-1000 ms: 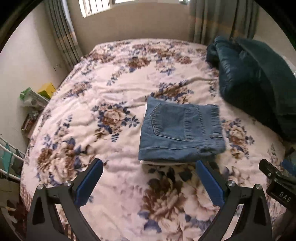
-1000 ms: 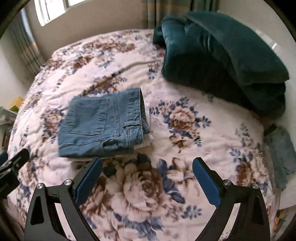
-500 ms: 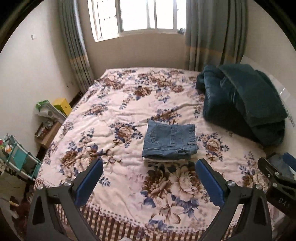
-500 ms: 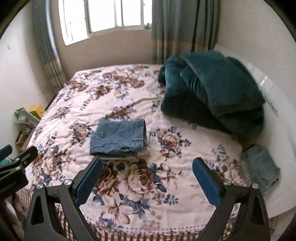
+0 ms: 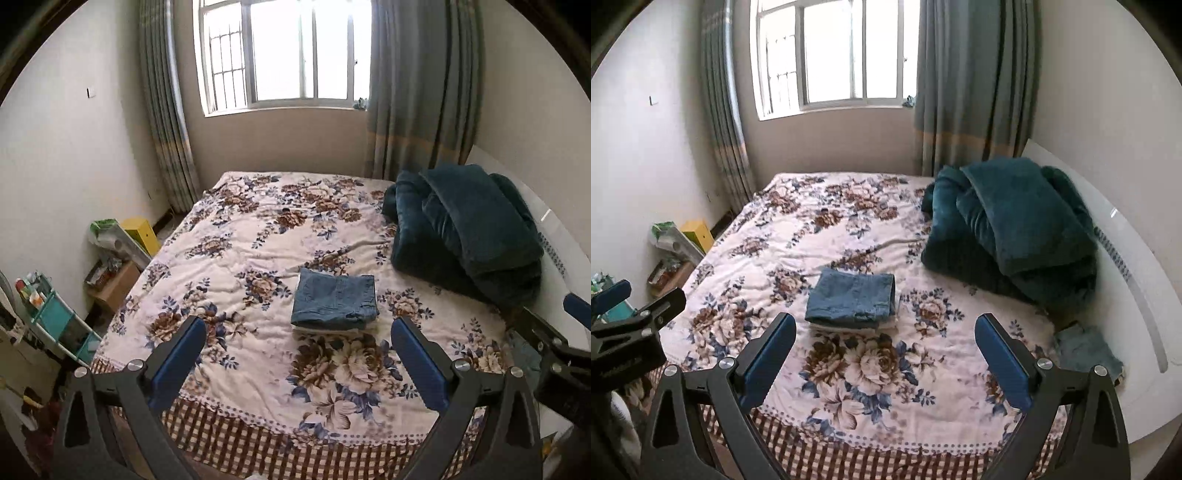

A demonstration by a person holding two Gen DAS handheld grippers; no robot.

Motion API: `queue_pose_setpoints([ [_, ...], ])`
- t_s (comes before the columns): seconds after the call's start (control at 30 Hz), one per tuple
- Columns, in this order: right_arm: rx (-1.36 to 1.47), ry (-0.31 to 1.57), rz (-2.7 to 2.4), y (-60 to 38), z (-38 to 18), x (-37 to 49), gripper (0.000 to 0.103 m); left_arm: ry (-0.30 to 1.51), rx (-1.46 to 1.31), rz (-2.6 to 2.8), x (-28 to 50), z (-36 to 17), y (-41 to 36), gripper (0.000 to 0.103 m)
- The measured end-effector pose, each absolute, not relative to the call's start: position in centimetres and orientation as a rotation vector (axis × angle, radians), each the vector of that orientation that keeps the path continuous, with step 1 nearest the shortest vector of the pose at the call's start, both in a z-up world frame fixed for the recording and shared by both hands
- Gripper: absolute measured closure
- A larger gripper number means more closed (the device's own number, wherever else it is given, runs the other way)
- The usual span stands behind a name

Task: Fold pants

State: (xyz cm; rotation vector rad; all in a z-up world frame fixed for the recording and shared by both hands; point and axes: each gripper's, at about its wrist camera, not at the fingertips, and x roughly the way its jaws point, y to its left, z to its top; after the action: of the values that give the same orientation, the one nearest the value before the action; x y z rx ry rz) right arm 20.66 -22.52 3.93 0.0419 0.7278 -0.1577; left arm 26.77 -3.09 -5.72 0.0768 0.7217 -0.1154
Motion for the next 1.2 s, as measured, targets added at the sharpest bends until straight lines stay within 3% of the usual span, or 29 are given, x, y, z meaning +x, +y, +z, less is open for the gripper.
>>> queue_pose_setpoints([
  [0.43, 0.072, 0.72, -0.133, -19.7, 7.3, 19.2, 0.001, 0.703, 0.075, -0.126, 26.6, -4.7, -1.1, 0.0],
  [1.2, 0.082, 0.862, -0.227, -22.1, -2.6, 31.8, 0.0, 0.854, 0.125, -0.084, 35.4, -12.1, -3.4, 0.0],
])
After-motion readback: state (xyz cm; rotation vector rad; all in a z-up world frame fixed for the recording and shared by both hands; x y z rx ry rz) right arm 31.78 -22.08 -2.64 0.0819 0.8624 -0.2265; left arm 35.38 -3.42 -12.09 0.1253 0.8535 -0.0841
